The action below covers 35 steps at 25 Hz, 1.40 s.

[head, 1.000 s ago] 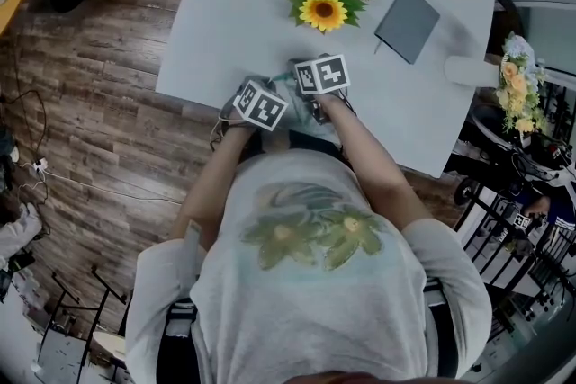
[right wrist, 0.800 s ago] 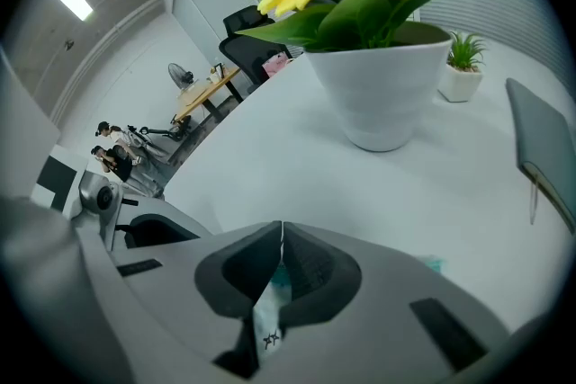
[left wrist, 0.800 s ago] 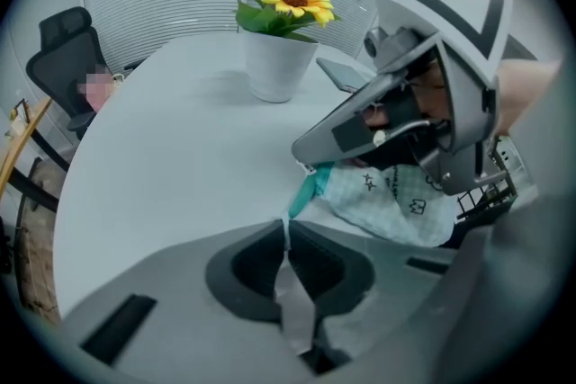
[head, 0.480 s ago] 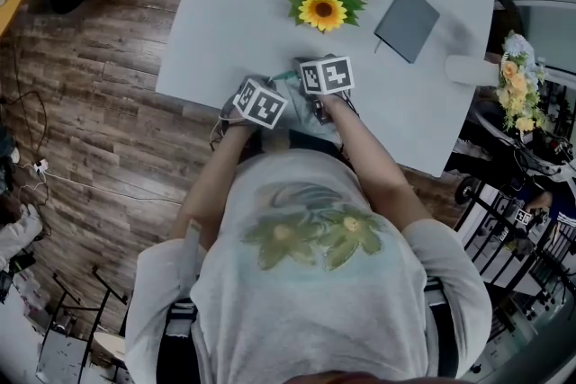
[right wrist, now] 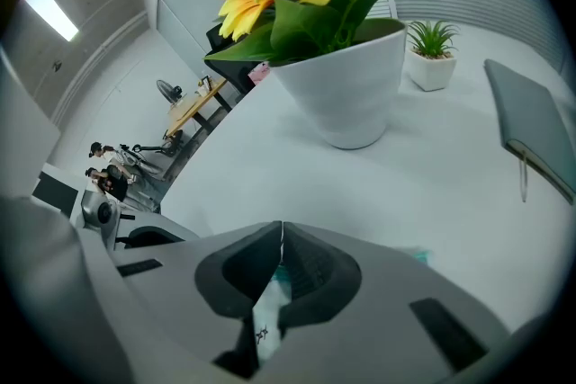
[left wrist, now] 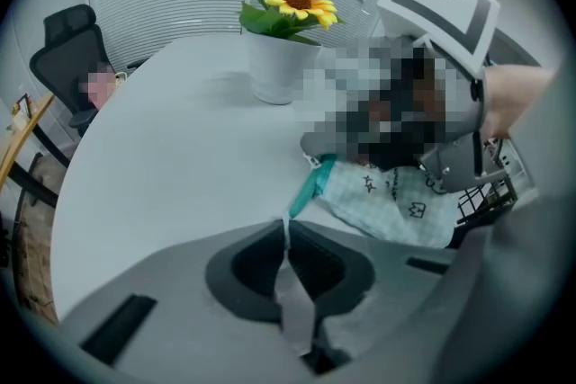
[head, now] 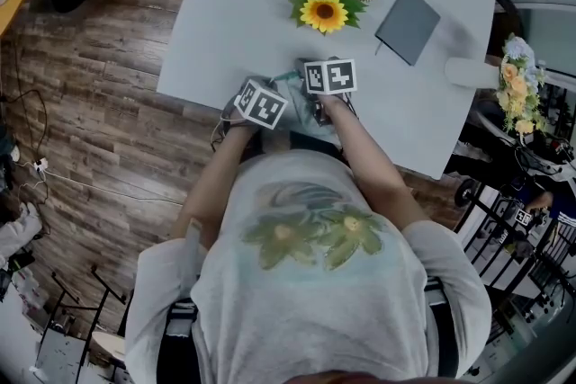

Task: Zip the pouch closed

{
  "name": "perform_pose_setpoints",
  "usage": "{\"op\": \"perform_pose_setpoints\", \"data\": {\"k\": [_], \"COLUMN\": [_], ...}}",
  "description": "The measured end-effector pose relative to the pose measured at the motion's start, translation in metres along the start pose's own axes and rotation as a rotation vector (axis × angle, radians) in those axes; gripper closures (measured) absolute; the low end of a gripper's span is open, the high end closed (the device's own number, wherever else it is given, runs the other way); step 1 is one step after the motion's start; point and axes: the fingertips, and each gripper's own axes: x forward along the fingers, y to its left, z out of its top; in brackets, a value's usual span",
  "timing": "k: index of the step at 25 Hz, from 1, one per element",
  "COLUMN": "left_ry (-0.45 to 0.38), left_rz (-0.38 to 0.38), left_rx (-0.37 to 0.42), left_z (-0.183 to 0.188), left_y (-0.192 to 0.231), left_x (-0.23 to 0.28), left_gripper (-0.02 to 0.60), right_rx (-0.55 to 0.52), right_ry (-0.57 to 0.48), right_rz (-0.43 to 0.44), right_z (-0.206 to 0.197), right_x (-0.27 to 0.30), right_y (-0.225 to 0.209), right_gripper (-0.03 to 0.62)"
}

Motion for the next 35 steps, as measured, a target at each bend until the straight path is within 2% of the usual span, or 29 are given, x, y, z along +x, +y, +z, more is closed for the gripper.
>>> {"op": "perform_pose_setpoints", "data": {"k": [6, 14, 18, 20, 24, 26, 30, 33, 35], "left_ry": [-0.002, -0.007, -0.009, -0.009, -0.012, -0.013, -0.013, -0.018, -0.025], "left_rz": [-0.002, 0.001, 0.001, 0.002, 0.005, 0.007, 0.01, 0.005, -0.003], "left_rx": [-0.005, -0.009, -0.011, -0.011, -0.014, -0.016, -0.02, -0.035, -0.049], "left_z": [0.0, 0.0, 0.0, 0.0, 0.001, 0.001, 0.001, 0.001, 0.001], "left_y": [0.0, 0.0, 0.0, 0.0, 0.0, 0.0, 0.0, 0.001, 0.001], "left_x": [-0.001, -0.002, -0.001, -0.002, -0.002, -0.001, -0.002, -0.003, -0.004], "left_gripper": [0.563, 0.563, 0.563, 0.563, 0.563, 0.563, 0.563, 0.563, 0.563], "right_rx": [0.029, 0.058, 0.031, -0.031, -0.294, -0.352, -0.267, -0.23, -0.205], "right_ry": [-0.027, -0.035, -0.022, -0.009, 0.027, 0.038, 0.032, 0.009, -0.005], "right_rz": [-0.037, -0.024, -0.022, -0.036, -0.092, -0.101, -0.093, -0.176, -0.147], "right_z": [0.0, -0.001, -0.002, -0.002, 0.001, 0.001, -0.001, 0.003, 0.009], "right_x": [-0.001, -0.004, -0.005, -0.006, -0.006, -0.005, -0.007, -0.015, -0.021], "right_y": [-0.001, -0.003, -0.003, -0.001, 0.007, 0.008, 0.003, -0.023, -0.04], "right_gripper": [0.574, 0.574, 0.574, 0.574, 0.574, 0.574, 0.576, 0.58, 0.58]}}
